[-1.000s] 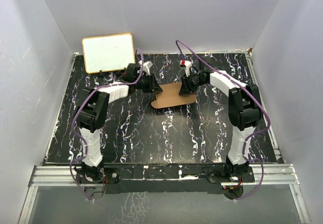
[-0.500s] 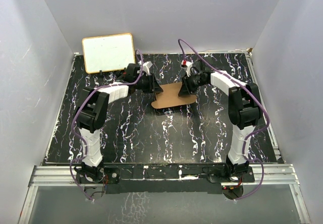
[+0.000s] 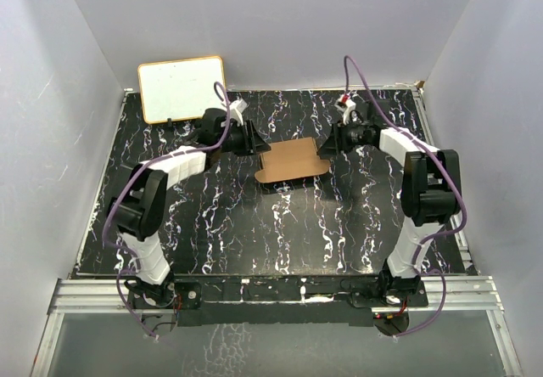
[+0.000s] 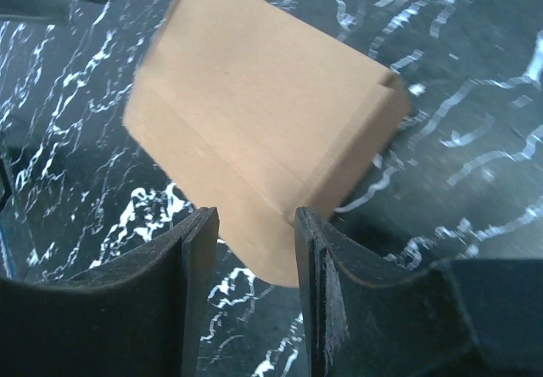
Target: Fold the paper box
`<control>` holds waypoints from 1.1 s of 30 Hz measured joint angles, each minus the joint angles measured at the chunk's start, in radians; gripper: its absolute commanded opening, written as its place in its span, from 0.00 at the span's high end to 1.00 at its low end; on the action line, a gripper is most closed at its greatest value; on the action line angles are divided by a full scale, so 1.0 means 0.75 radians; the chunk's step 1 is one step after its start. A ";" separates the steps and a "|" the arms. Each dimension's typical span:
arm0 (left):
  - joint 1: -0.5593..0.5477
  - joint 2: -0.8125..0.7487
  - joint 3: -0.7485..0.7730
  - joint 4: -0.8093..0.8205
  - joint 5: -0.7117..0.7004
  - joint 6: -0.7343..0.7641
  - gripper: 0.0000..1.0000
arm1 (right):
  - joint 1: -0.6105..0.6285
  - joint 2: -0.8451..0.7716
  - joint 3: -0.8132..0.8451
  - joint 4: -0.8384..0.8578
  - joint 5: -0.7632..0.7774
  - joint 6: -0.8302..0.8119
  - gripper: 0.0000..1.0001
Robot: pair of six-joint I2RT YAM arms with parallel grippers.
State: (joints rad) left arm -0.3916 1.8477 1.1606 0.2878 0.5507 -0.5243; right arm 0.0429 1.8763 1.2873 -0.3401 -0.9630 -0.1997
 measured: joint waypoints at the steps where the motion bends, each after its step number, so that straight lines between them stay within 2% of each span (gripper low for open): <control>1: 0.000 -0.035 -0.033 0.016 -0.017 -0.001 0.51 | -0.017 0.000 -0.017 0.023 0.001 0.022 0.52; 4: 0.003 -0.141 -0.150 0.086 -0.069 -0.005 0.36 | -0.081 0.004 -0.056 0.077 0.003 0.097 0.52; 7: 0.011 -0.241 -0.270 0.179 -0.101 -0.003 0.10 | -0.112 0.032 -0.054 0.136 -0.006 0.153 0.52; 9: 0.021 -0.293 -0.347 0.253 -0.116 -0.018 0.03 | -0.115 0.063 -0.047 0.154 -0.015 0.183 0.52; 14: 0.090 -0.334 -0.514 0.436 -0.116 -0.117 0.03 | -0.106 0.168 0.006 0.161 -0.052 0.240 0.53; 17: 0.126 -0.334 -0.573 0.463 -0.117 -0.151 0.05 | -0.097 0.221 0.050 0.155 -0.075 0.251 0.53; 33: 0.127 -0.309 -0.646 0.565 -0.077 -0.290 0.12 | -0.078 0.323 0.119 0.146 -0.146 0.307 0.59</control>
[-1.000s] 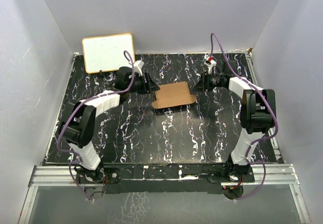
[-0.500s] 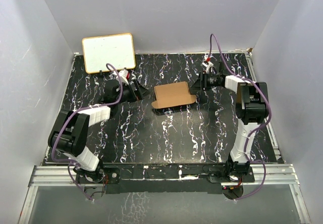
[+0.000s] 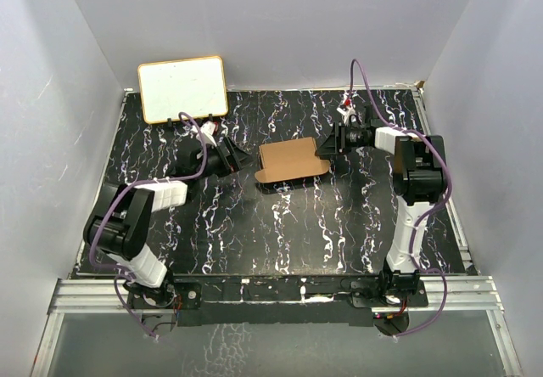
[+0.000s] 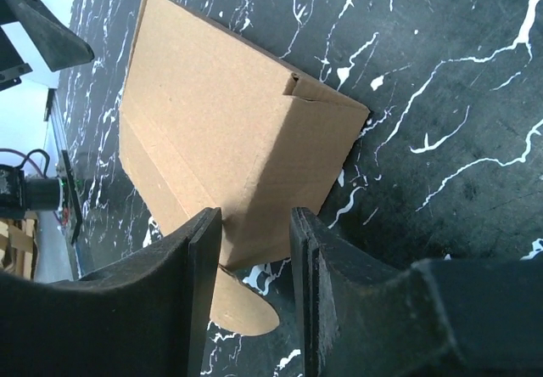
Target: Fold the paper box
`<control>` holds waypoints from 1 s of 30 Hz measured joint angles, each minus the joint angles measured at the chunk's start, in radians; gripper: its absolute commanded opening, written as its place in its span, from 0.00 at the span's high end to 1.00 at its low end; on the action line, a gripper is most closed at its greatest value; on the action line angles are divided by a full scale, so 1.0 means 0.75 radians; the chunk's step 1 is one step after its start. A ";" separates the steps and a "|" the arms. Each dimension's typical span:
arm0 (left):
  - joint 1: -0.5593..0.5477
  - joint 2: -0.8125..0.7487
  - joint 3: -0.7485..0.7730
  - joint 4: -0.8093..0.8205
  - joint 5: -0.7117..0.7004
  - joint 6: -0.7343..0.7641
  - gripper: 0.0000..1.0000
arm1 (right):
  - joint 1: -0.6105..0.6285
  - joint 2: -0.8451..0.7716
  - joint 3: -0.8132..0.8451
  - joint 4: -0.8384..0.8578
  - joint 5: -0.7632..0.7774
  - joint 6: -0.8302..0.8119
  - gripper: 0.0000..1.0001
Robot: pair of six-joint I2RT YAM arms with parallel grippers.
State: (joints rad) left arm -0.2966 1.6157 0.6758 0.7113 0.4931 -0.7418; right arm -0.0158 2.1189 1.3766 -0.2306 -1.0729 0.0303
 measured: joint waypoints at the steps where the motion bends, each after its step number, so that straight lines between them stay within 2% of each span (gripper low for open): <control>1: 0.000 0.009 0.000 0.001 0.003 -0.006 0.12 | 0.000 0.007 0.000 0.000 0.000 0.003 0.59; 13: 0.000 0.104 0.000 0.075 0.027 -0.105 0.10 | -0.032 0.040 0.001 0.008 -0.065 0.075 0.72; 30: -0.081 0.291 0.049 0.202 -0.062 -0.365 0.08 | -0.097 0.099 0.001 0.055 -0.185 0.178 0.76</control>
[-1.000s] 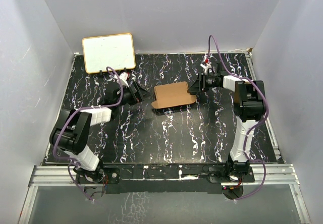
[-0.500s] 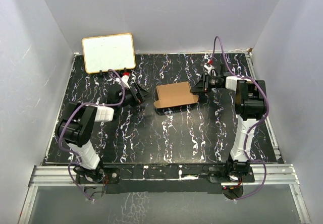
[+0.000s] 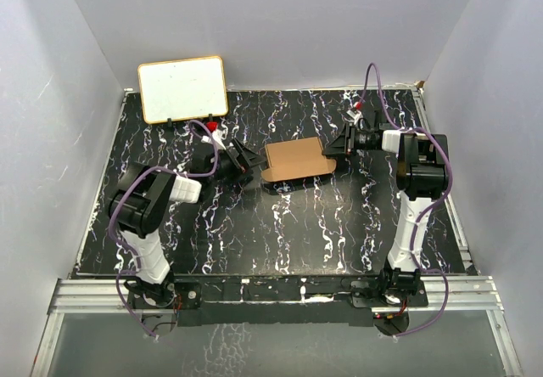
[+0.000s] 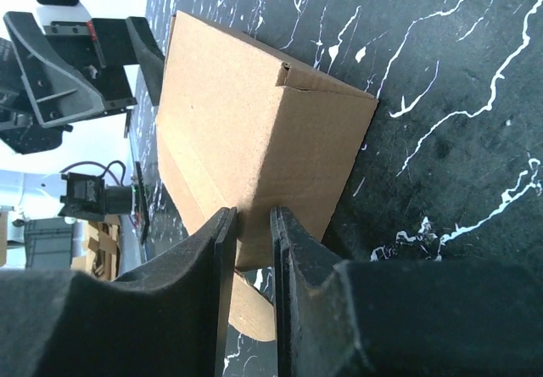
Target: Fold the paper box
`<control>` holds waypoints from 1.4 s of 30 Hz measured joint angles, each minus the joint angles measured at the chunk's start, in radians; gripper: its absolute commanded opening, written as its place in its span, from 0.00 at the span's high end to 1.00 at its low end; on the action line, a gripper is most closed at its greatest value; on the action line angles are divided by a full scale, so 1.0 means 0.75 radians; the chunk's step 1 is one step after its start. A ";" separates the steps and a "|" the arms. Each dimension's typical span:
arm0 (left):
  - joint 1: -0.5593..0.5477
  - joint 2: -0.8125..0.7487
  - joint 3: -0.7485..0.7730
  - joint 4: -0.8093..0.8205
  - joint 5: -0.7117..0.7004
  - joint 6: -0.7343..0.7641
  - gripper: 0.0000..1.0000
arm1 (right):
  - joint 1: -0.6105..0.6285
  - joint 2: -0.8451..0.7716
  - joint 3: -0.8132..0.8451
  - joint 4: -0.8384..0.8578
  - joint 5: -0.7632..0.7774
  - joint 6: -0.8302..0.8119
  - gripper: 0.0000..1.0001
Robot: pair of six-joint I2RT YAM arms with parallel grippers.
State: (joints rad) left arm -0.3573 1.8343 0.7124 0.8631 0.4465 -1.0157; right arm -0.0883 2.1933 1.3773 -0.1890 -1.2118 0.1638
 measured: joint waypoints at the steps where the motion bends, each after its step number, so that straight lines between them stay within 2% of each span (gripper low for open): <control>1: -0.005 0.009 0.003 0.007 -0.007 -0.014 0.08 | -0.003 0.006 0.000 0.005 -0.010 0.006 0.76; 12: -0.044 0.084 0.068 0.036 -0.083 -0.108 0.08 | -0.030 0.027 0.001 0.020 -0.053 0.040 0.76; 29: -0.082 0.232 0.200 0.093 -0.087 -0.161 0.09 | -0.030 0.029 0.001 0.020 -0.055 0.040 0.76; 34: -0.097 0.263 0.237 0.089 -0.094 -0.179 0.16 | -0.031 0.029 0.001 0.020 -0.055 0.041 0.76; 42: -0.119 0.276 0.243 0.108 -0.122 -0.242 0.37 | -0.031 0.030 0.001 0.020 -0.055 0.041 0.75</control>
State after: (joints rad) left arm -0.4461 2.0415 0.8948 0.9440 0.3553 -1.1973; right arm -0.1116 2.2154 1.3781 -0.1741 -1.2533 0.1947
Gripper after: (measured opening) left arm 0.707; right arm 0.249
